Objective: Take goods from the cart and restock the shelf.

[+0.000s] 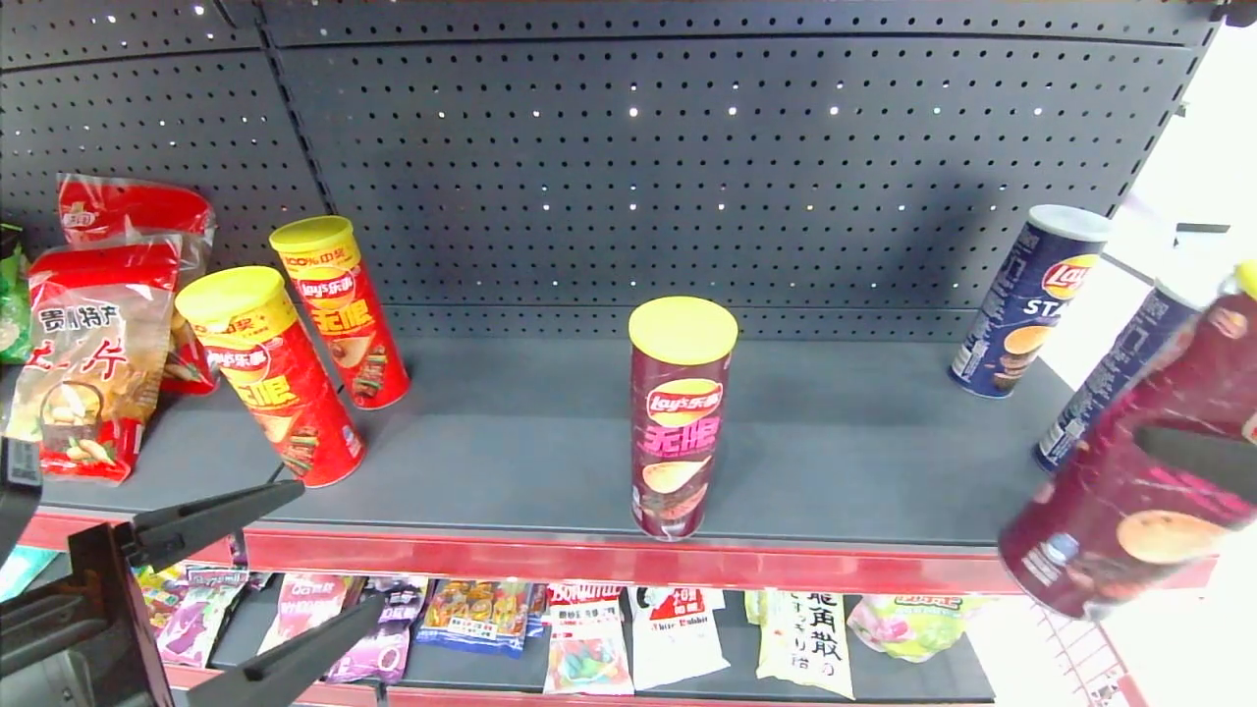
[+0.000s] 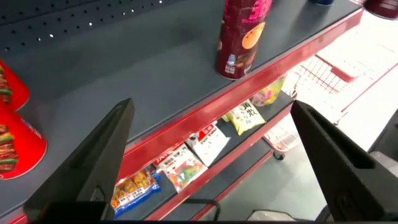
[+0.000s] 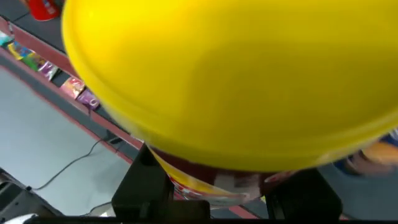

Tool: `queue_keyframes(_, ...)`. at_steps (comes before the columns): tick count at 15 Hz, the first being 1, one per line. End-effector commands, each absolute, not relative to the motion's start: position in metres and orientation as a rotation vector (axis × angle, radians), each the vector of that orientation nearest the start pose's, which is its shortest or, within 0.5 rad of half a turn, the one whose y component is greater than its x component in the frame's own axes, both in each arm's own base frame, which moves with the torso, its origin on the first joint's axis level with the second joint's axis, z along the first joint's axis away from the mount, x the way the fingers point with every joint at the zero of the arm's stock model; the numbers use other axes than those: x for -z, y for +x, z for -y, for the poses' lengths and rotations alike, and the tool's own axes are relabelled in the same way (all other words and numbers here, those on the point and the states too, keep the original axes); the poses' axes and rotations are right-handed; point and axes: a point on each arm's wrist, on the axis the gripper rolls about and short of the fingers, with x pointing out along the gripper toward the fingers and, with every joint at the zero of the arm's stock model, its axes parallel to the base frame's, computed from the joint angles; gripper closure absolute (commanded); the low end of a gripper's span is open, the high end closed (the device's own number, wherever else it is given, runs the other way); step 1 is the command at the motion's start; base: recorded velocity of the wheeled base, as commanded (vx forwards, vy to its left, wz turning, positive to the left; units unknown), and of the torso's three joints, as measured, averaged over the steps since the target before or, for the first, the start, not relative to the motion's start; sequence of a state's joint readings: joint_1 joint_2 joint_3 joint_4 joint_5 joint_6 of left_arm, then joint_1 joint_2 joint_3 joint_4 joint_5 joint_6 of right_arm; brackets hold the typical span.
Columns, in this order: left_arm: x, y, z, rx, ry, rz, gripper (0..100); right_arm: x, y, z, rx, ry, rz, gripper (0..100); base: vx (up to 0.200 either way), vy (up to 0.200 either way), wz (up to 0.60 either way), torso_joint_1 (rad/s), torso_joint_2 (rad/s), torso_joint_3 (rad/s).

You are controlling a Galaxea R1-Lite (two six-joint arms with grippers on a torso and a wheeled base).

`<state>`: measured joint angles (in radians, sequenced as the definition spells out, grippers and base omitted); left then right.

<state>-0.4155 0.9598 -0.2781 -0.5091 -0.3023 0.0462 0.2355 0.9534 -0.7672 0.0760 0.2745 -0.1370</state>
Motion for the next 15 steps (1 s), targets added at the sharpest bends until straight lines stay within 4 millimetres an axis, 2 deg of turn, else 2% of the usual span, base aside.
queue_keyframes(1, -0.178, 0.097, 0.05, 0.715, 0.054, -0.149, 0, -0.26, 0.199, -0.074, -0.623, -0.149, -0.312, 100, 0.0, 0.0, 0.0, 0.0, 0.0, 0.0)
queue_keyframes(2, -0.178, 0.097, 0.05, 0.708, 0.054, -0.146, 0, -0.257, 0.226, -0.088, -0.641, -0.152, -0.311, 100, 0.0, 0.0, 0.0, 0.0, 0.0, 0.0)
queue_keyframes(5, -0.178, 0.097, 0.05, 0.708, 0.056, -0.147, 0, -0.243, 0.28, -0.115, -0.664, -0.157, -0.302, 100, 0.0, 0.0, 0.0, 0.0, 0.0, 0.0)
queue_keyframes(6, -0.178, 0.097, 0.05, 0.708, 0.056, -0.154, 0, -0.241, 0.286, -0.12, -0.673, -0.161, -0.295, 100, 0.0, 0.0, 0.0, 0.0, 0.0, 0.0)
queue_keyframes(9, -0.176, 0.096, 0.049, 0.7, 0.058, -0.169, 0, -0.226, 0.328, -0.144, -0.696, -0.175, -0.264, 100, 0.0, 0.0, 0.0, 0.0, 0.0, 0.0)
queue_keyframes(12, -0.177, 0.096, 0.049, 0.688, 0.059, -0.168, 0, -0.218, 0.35, -0.163, -0.713, -0.181, -0.259, 100, 0.0, 0.0, 0.0, 0.0, 0.0, 0.0)
queue_keyframes(15, -0.177, 0.095, 0.048, 0.682, 0.059, -0.16, 0, -0.216, 0.356, -0.181, -0.75, -0.185, -0.247, 100, 0.0, 0.0, 0.0, 0.0, 0.0, 0.0)
